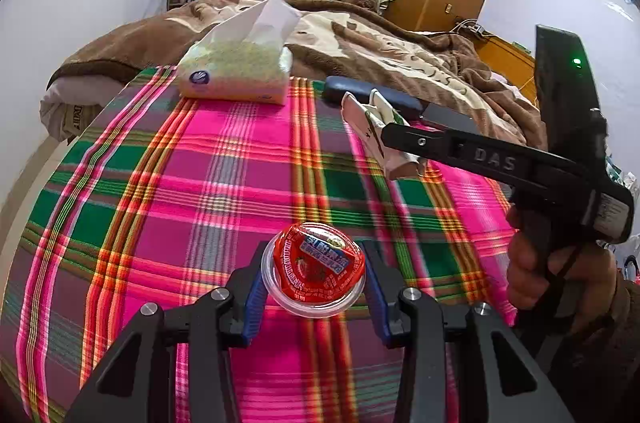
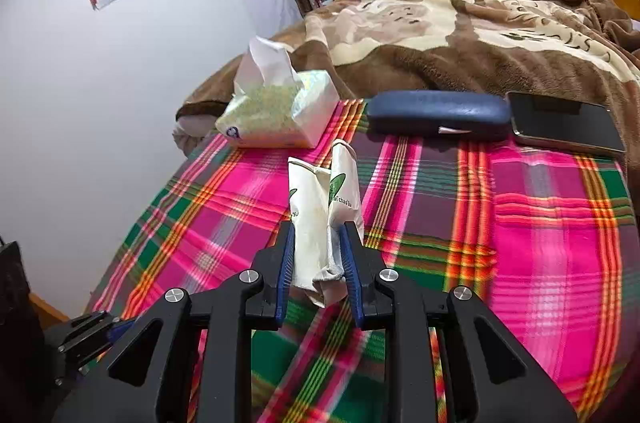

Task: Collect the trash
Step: 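Lift the jelly cup and white paper off the bed with both tools, then carry the cup and paper over the white bin and open both tools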

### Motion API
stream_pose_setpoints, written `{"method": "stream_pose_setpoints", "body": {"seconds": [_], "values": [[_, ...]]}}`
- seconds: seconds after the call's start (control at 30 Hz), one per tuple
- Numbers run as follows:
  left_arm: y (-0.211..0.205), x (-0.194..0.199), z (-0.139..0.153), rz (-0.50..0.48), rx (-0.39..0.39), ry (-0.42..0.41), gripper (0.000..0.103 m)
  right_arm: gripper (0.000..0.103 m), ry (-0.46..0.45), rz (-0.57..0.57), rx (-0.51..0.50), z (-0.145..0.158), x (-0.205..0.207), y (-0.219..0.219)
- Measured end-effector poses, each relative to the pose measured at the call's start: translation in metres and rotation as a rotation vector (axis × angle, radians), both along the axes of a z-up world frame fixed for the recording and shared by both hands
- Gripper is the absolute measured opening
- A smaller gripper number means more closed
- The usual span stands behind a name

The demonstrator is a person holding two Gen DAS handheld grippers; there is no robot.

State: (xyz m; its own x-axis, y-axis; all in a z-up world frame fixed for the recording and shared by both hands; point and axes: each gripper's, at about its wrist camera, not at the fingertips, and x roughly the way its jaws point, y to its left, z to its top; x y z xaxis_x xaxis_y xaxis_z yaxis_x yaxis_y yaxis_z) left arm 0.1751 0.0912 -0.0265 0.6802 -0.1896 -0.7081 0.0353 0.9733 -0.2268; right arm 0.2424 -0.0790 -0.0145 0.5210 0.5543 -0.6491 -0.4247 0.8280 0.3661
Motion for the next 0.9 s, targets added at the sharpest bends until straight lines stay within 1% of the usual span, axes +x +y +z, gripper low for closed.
{"method": "stream_pose_setpoints", "body": {"seconds": [0.23, 0.47, 0.63, 0.9], "values": [[-0.030, -0.010, 0.019, -0.049, 0.022, -0.031, 0.043, 0.024, -0.029, -0.034, -0.008, 0.018, -0.023, -0.030], [-0.073, -0.020, 0.038, -0.118, 0.037, -0.068, 0.043, 0.024, -0.057, -0.109, -0.002, 0.033, -0.049, -0.079], [-0.109, -0.027, 0.048, -0.178, 0.048, -0.088, 0.043, 0.024, -0.065, -0.163, 0.001, 0.037, -0.062, -0.108], [-0.166, -0.033, 0.058, -0.278, 0.061, -0.110, 0.043, 0.024, -0.078, -0.261, 0.019, 0.044, -0.084, -0.165]]}}
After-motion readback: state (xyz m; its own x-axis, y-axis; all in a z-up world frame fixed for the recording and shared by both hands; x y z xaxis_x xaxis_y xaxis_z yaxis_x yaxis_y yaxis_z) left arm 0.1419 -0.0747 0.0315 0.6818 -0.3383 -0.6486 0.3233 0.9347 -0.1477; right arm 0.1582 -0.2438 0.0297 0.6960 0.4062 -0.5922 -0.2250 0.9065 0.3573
